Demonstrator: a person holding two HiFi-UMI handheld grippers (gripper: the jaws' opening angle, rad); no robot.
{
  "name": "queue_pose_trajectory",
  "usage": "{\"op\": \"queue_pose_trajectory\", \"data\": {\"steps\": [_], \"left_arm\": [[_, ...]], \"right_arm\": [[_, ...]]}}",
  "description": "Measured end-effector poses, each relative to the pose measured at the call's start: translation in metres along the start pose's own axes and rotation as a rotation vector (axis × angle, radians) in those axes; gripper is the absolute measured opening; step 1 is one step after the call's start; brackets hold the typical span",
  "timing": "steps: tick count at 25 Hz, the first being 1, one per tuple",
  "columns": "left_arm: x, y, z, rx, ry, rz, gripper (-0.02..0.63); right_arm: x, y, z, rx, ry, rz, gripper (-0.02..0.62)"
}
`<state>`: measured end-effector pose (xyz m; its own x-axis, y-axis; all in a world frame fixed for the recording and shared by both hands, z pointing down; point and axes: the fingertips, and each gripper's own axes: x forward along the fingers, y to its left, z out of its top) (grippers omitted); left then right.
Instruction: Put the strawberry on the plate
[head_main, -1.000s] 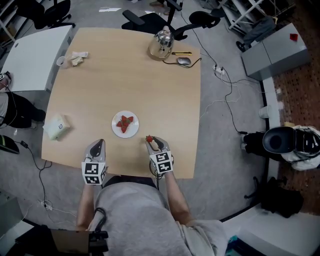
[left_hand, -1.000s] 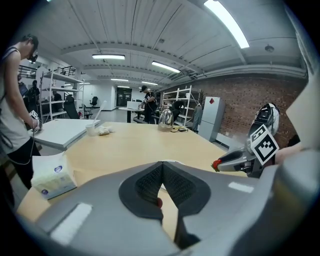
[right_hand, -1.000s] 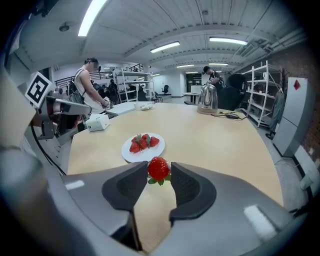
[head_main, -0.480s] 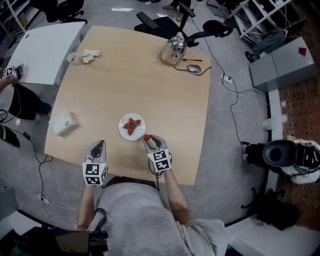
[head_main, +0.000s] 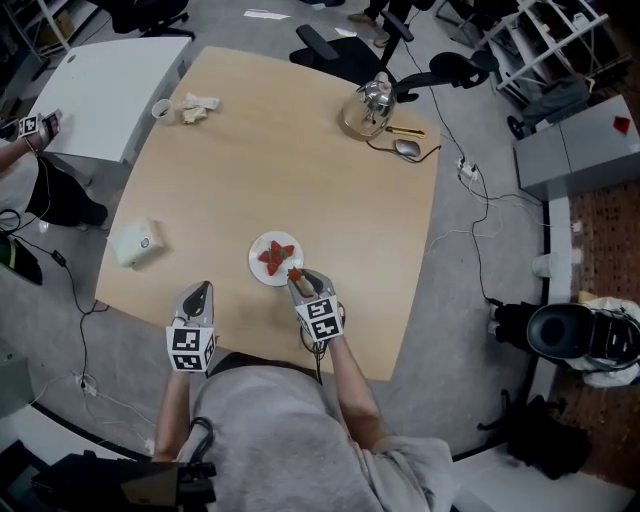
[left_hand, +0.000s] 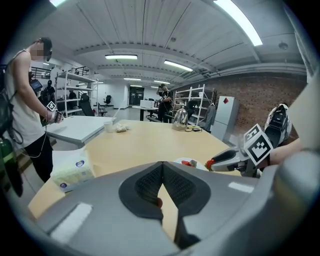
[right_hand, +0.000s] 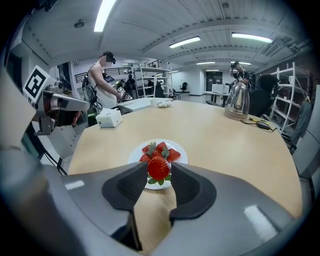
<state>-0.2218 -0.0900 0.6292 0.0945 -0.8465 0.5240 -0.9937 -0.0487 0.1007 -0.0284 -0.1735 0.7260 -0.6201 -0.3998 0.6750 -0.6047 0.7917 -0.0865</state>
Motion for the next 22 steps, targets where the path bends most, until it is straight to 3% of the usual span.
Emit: {"op": "queue_pose_trajectory", "data": {"steps": [22], "left_arm": [[0.011, 0.025, -0.003, -0.035, 0.036, 0.044, 0.02]], "right_arm": [[0.042, 0.001, -0.008, -0.007, 0.064, 0.061, 0.152]]}}
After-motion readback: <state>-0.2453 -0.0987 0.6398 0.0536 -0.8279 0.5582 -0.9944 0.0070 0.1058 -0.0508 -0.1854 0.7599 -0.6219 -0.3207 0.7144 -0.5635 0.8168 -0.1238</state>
